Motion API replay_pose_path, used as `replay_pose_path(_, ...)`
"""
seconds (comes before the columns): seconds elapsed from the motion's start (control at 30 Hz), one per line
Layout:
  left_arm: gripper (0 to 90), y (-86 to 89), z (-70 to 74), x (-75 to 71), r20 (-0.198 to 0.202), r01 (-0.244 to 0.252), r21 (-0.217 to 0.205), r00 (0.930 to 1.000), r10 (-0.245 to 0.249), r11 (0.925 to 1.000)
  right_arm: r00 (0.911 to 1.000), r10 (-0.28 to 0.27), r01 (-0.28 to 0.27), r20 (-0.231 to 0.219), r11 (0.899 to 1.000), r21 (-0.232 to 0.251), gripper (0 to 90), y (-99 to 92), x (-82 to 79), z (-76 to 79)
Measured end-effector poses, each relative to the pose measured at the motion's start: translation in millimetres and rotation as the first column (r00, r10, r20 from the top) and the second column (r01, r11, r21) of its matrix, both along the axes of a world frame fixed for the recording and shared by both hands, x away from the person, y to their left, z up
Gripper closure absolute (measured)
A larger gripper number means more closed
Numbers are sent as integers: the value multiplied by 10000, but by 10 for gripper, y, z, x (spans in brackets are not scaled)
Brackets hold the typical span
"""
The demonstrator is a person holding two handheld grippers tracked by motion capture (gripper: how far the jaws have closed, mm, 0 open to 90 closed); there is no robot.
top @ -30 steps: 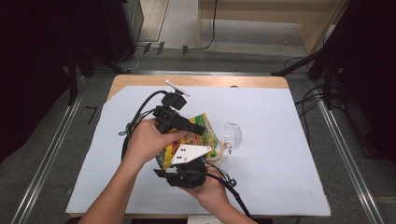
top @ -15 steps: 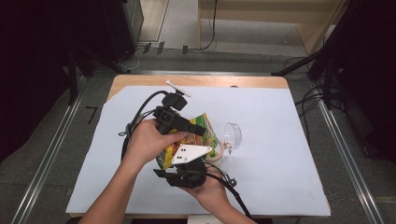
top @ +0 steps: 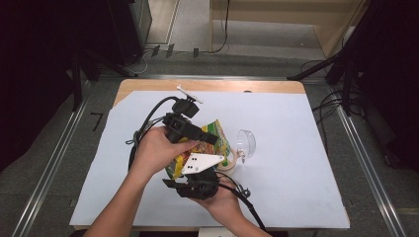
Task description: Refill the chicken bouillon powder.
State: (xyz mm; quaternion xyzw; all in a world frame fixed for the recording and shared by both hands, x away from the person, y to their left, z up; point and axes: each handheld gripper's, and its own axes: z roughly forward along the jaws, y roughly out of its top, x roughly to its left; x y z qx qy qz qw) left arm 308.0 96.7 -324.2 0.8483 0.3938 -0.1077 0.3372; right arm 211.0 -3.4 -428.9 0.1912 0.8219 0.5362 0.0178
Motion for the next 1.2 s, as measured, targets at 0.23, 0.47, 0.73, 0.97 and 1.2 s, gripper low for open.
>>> replay_pose_path(0.23,695,-19,9,-20,-90,240,-152,9997,-241,9996,10000,7,-7,-69,10000,48,720,0,0,-16)
replay_pose_path(0.47,701,-13,-8,-2,-127,175,-171,9998,-177,9997,9999,2,-2,-114,10000,29,720,-4,5,-21)
replay_pose_path(0.73,707,-18,1,-10,37,-3,73,10000,3,10000,9999,0,1,-160,10000,52,717,2,-10,5)
replay_pose_path(0.97,707,3,6,25,-24,-128,92,9999,129,9999,9994,-22,25,-349,10000,81,716,23,0,38)
replay_pose_path(1.2,706,31,-10,60,-168,-178,13,9997,178,9998,9997,38,-38,-256,10000,5,710,32,11,40)
